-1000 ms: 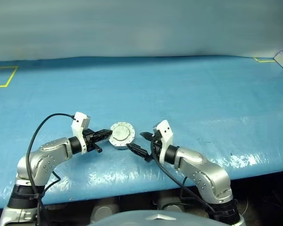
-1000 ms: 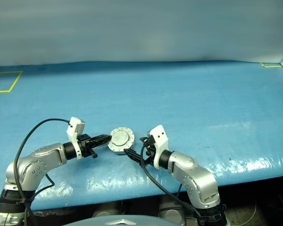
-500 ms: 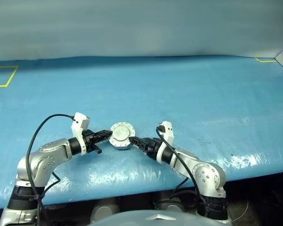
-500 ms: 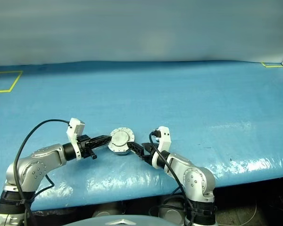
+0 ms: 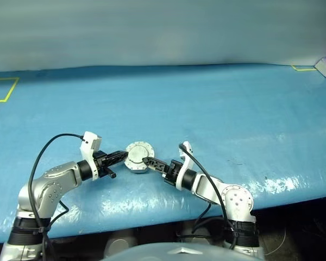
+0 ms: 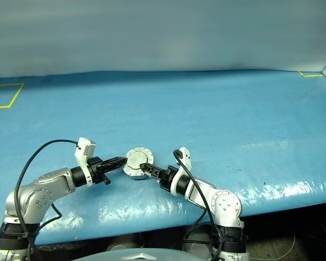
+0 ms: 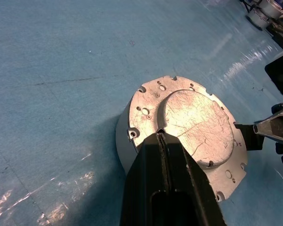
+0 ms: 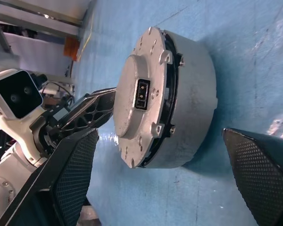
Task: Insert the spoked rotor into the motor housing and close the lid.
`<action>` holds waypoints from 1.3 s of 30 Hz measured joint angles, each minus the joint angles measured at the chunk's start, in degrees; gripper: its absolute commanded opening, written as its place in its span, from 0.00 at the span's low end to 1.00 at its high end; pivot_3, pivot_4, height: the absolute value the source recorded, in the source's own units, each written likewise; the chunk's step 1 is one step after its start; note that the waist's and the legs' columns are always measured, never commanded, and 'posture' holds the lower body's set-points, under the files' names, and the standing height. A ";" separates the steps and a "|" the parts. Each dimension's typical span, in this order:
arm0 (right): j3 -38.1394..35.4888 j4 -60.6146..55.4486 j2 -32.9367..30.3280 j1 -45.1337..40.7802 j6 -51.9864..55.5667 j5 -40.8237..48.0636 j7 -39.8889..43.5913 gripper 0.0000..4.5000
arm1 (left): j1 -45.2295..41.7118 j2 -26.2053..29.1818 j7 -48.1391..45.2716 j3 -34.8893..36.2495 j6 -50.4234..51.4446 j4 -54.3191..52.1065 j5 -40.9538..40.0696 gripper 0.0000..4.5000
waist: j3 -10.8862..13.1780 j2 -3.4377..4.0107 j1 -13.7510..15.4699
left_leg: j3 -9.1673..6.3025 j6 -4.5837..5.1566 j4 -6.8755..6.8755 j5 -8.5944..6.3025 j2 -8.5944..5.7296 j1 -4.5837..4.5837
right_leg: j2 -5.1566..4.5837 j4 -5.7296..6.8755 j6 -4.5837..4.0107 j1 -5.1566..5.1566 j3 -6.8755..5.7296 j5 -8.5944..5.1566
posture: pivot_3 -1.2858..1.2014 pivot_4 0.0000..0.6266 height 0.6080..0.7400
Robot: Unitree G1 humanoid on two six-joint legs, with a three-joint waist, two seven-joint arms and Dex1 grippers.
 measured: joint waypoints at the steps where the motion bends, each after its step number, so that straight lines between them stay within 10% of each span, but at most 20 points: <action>1: 0.29 0.41 0.00 -0.08 -0.20 0.69 -0.47 0.99 | 0.00 -0.01 0.00 0.00 0.00 0.00 0.01 0.00 | 0.00 0.00 -0.01 | 0.00 0.00 0.00 0.00 0.00 0.00 | 0.00 0.00 0.00 0.00 0.00 0.00 | 0.52 0.24 1.00; 7: 1.73 3.59 0.00 -0.43 -3.27 4.84 -2.99 0.95 | 0.00 -0.07 0.02 0.00 0.02 0.00 0.07 0.00 | 0.00 0.00 -0.01 | 0.00 0.00 -0.01 0.00 0.00 0.00 | 0.01 -0.02 0.00 0.00 0.00 0.00 | 0.52 0.24 1.00; 18: 1.40 7.13 -0.07 -0.28 -6.90 13.90 -8.46 0.27 | 0.54 -0.44 0.79 0.65 0.05 0.00 1.01 0.00 | 0.01 0.05 0.07 | -0.01 0.01 -0.02 0.01 0.01 -0.01 | 0.03 -0.02 0.00 0.00 0.00 0.00 | 0.52 0.24 1.00; 32: 1.93 6.59 -0.16 0.75 -7.88 19.23 -12.90 0.26 | 0.95 -6.10 3.25 3.44 -2.39 -0.10 0.73 0.00 | 0.03 0.04 0.07 | -0.01 0.02 -0.16 0.01 0.02 -0.10 | 0.02 -0.20 0.01 -0.06 0.00 0.00 | 0.52 0.24 1.00; 39: 1.21 6.44 -0.12 0.66 -13.83 23.12 -16.39 0.26 | 6.27 -18.17 13.37 15.18 -1.15 -8.68 -19.53 0.08 | 0.04 0.02 -0.05 | 0.01 0.05 -0.49 0.00 0.03 -0.17 | -0.03 -0.53 0.04 -0.10 0.02 0.03 | 0.52 0.24 1.00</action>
